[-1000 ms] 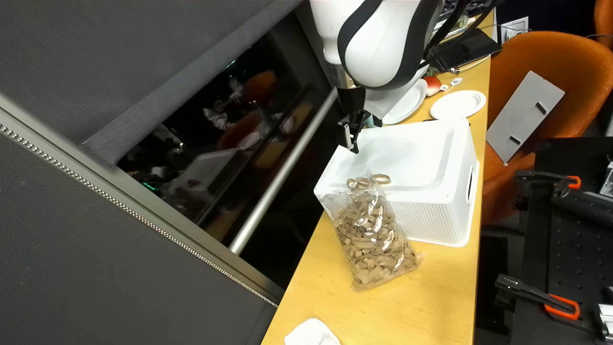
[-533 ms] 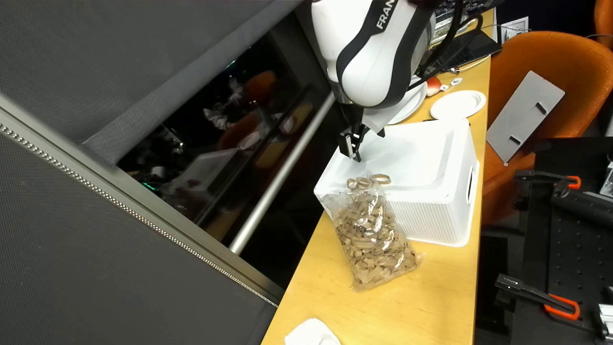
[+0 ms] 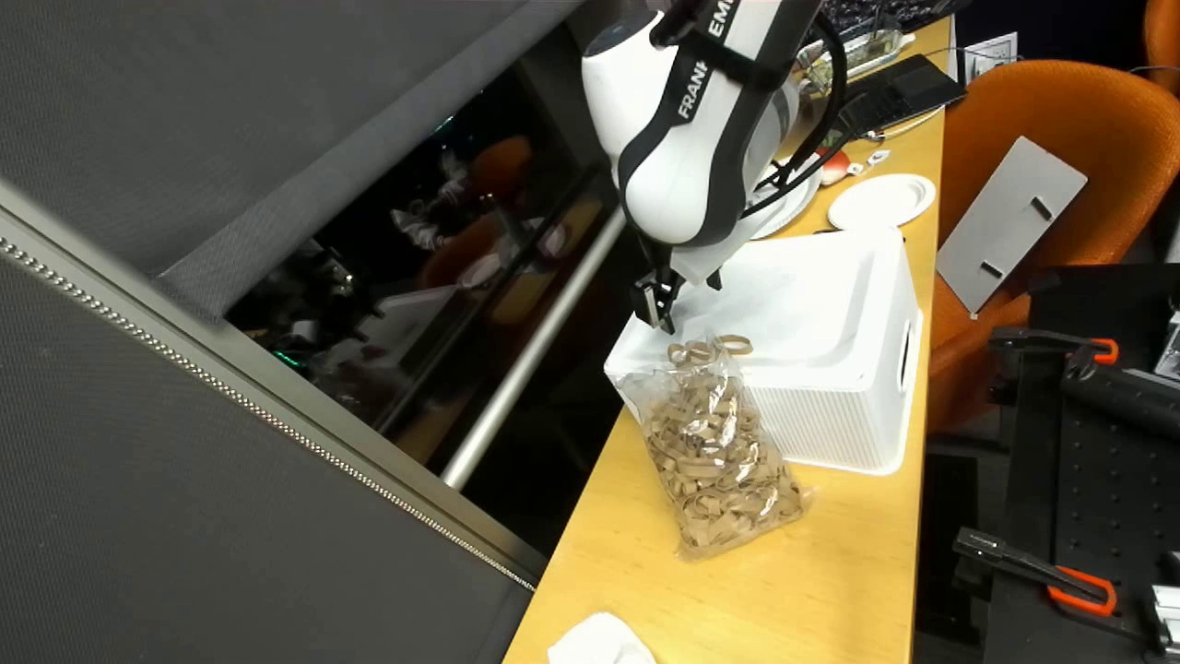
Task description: Move the objects off of the box
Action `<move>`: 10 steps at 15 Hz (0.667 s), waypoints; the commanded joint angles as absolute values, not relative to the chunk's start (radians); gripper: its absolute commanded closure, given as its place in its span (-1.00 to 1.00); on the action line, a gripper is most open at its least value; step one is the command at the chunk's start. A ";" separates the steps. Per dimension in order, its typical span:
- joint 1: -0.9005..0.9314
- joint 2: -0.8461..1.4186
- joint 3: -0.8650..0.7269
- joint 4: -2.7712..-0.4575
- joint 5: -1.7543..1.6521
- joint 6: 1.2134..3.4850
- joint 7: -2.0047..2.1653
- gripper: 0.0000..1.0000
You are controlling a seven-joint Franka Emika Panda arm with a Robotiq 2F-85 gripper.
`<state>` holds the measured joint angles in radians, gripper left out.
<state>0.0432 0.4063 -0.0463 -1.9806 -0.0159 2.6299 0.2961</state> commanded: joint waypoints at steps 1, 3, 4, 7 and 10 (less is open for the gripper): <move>0.063 0.451 -0.039 -1.927 0.021 2.618 0.316 -1.00; 0.074 0.457 -0.038 -1.926 0.029 2.622 0.316 -1.00; 0.076 0.461 -0.036 -1.923 0.034 2.621 0.315 -1.00; 0.081 0.472 -0.031 -1.919 0.052 2.622 0.312 -1.00; 0.085 0.465 -0.027 -1.931 0.060 2.627 0.311 -0.89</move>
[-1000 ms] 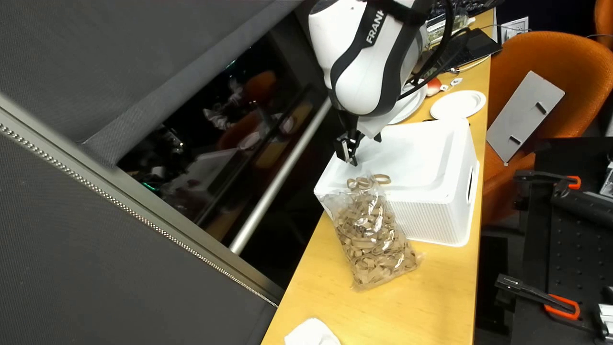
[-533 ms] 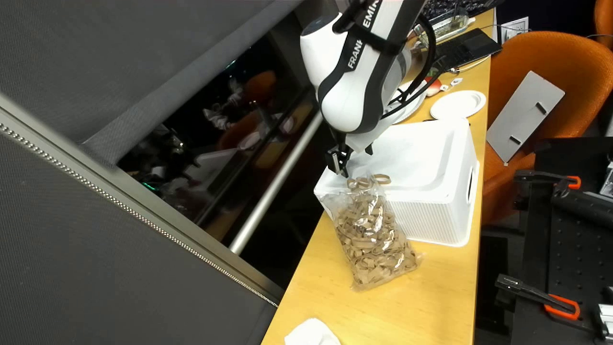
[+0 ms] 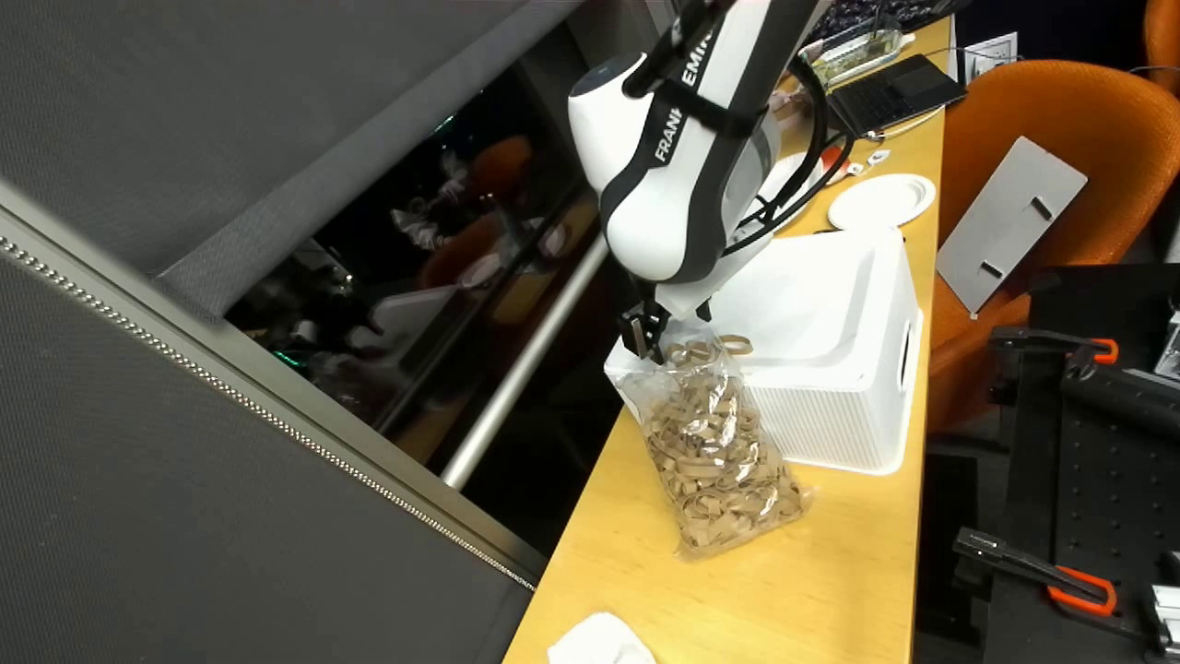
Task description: Move the objects off of the box
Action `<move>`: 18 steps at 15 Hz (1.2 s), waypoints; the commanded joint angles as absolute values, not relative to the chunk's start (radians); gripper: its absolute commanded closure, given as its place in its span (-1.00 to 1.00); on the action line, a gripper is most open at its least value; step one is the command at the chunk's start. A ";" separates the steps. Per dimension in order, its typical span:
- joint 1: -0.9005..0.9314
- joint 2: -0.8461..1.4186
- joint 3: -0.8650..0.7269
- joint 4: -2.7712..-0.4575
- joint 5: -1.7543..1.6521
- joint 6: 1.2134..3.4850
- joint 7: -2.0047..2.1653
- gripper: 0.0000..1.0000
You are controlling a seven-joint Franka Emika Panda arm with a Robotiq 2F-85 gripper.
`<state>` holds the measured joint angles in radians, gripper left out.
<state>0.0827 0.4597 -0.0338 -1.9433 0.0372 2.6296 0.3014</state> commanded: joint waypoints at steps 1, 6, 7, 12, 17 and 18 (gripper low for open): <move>0.082 0.466 -0.024 -1.932 0.066 2.629 0.307 -0.80; 0.075 0.480 -0.019 -1.930 0.080 2.631 0.295 -0.59; 0.074 0.484 -0.018 -1.930 0.083 2.632 0.292 -0.45; 0.079 0.478 -0.012 -1.934 0.090 2.636 0.291 0.51; 0.083 0.465 -0.012 -1.942 0.084 2.639 0.295 1.00; 0.084 0.459 -0.013 -1.945 0.082 2.640 0.295 1.00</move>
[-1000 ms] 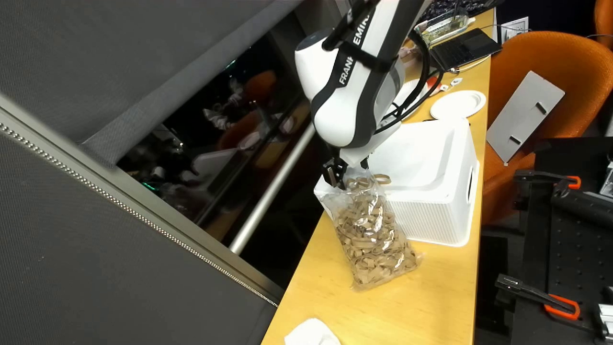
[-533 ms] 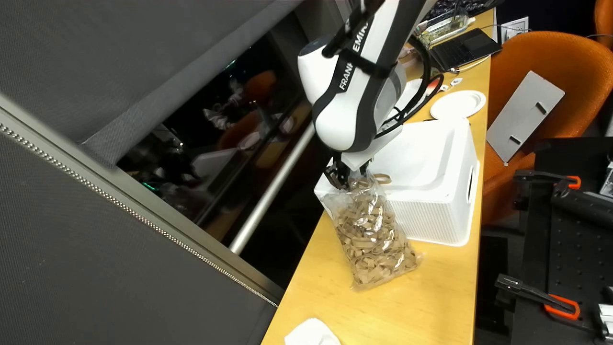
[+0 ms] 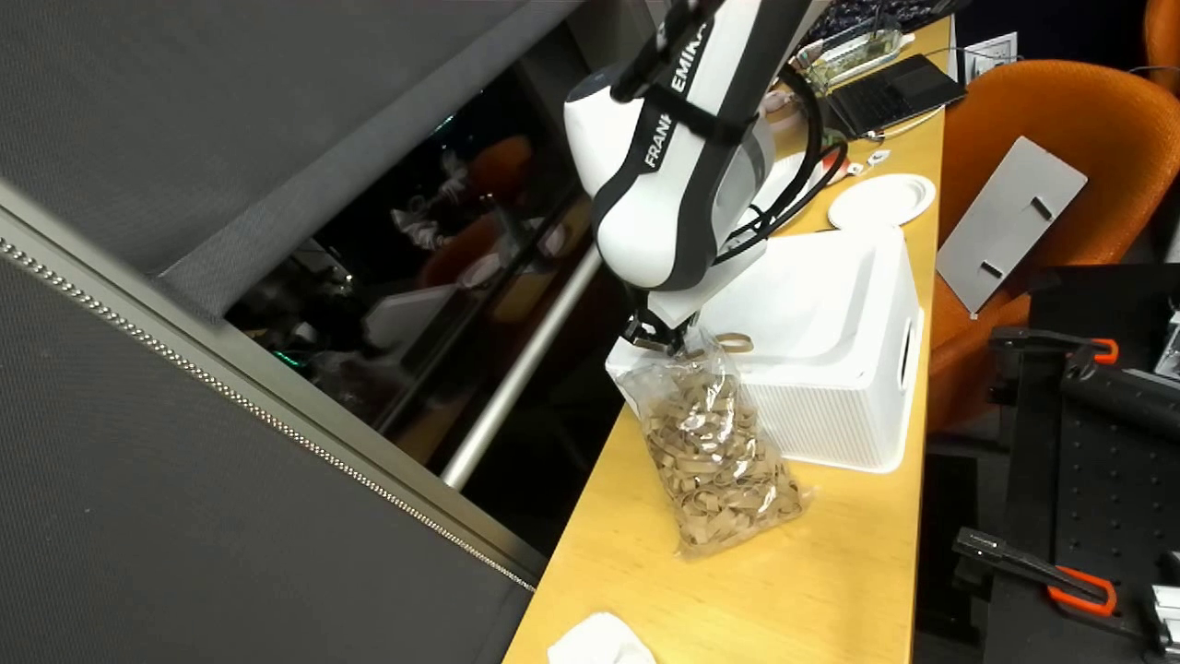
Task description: Move the objects off of the box
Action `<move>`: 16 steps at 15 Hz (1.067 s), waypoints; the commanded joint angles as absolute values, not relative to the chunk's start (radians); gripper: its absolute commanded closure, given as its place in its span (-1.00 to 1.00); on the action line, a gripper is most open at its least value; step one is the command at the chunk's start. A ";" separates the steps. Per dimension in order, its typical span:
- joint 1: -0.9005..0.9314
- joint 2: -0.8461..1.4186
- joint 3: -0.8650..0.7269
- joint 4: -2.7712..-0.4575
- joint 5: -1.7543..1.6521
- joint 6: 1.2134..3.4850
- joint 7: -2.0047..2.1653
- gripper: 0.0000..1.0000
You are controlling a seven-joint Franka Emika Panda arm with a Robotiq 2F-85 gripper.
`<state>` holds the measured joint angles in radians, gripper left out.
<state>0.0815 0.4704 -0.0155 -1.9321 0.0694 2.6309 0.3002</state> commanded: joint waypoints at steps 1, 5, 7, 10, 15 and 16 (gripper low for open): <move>0.086 0.452 -0.014 -1.949 0.080 2.638 0.297 1.00; 0.096 0.434 -0.023 -1.959 0.065 2.633 0.308 0.98; 0.104 0.421 -0.029 -1.965 0.054 2.630 0.315 0.98; 0.116 0.390 -0.039 -1.979 0.036 2.625 0.326 0.98; 0.134 0.329 -0.049 -2.010 -0.005 2.626 0.342 0.98; 0.137 0.319 -0.047 -2.014 -0.015 2.625 0.346 0.98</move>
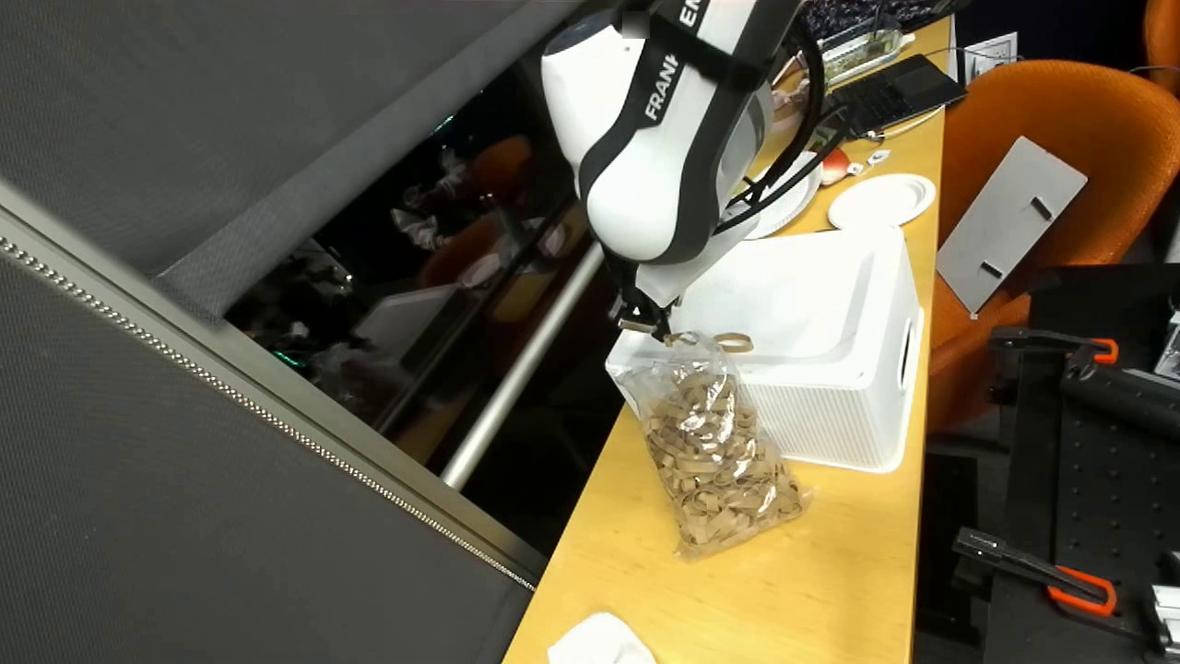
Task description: Move the objects off of the box
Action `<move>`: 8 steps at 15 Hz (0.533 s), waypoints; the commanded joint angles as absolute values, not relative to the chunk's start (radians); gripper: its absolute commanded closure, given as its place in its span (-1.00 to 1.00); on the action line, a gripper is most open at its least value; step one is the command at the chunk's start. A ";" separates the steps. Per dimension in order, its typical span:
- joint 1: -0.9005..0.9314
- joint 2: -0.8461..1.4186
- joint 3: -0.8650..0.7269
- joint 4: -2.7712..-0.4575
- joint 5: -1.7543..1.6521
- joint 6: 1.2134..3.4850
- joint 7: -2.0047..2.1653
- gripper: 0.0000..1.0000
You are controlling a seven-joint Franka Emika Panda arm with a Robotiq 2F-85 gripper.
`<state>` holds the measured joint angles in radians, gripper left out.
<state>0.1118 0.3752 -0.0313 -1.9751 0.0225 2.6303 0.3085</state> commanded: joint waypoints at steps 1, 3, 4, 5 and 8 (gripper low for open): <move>0.140 0.312 -0.044 -2.017 -0.020 2.624 0.348 0.98; 0.147 0.313 -0.037 -2.017 -0.034 2.625 0.354 0.98; 0.152 0.315 -0.037 -2.016 -0.043 2.626 0.357 0.98; 0.156 0.317 -0.035 -2.013 -0.046 2.622 0.359 0.98; 0.171 0.322 -0.032 -2.007 -0.060 2.621 0.360 0.98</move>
<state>0.1542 0.3365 -0.0298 -1.9993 -0.0333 2.6298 0.3281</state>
